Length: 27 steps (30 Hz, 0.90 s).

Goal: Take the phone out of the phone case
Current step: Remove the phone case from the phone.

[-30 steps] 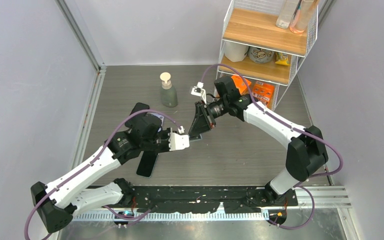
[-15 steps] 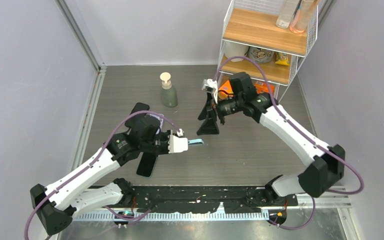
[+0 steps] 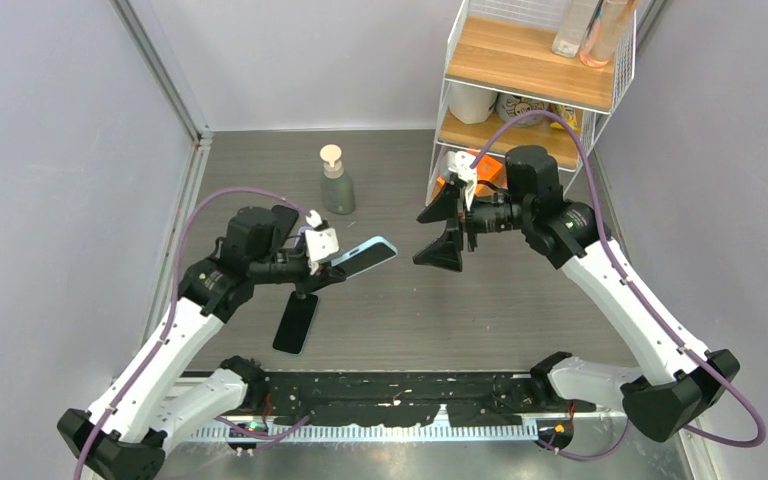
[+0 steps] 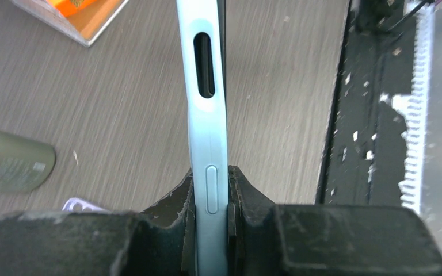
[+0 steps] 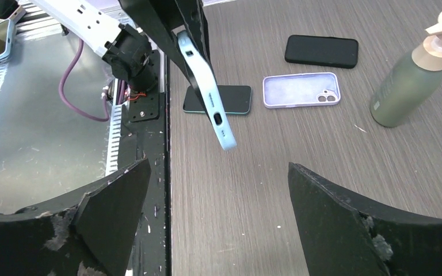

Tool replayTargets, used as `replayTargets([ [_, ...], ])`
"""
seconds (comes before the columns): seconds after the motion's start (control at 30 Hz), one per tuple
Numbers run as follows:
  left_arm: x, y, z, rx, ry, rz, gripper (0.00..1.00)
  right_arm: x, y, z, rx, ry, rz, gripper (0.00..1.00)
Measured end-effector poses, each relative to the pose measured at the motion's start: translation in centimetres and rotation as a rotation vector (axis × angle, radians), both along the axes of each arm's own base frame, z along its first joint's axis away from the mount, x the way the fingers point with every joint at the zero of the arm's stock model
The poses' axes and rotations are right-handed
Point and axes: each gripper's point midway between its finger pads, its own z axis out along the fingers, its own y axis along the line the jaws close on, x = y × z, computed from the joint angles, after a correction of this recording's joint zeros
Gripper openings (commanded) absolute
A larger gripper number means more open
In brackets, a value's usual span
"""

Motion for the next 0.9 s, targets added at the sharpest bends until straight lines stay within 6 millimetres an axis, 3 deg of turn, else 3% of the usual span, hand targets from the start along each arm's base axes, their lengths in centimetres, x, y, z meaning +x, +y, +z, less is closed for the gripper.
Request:
replayTargets([
  [0.23,-1.4,-2.0,3.7,-0.168,0.084,-0.071,0.00,-0.1,0.6,-1.0,-0.001,0.017,0.065,0.97],
  [0.63,-2.4,-3.3,5.3,-0.261,0.166,-0.135,0.00,-0.9,2.0,-2.3,-0.002,0.068,0.162,0.80],
  [0.9,-2.4,-3.5,5.4,-0.274,0.173,-0.144,0.00,-1.4,2.4,-2.4,0.001,0.079,0.193,0.77],
])
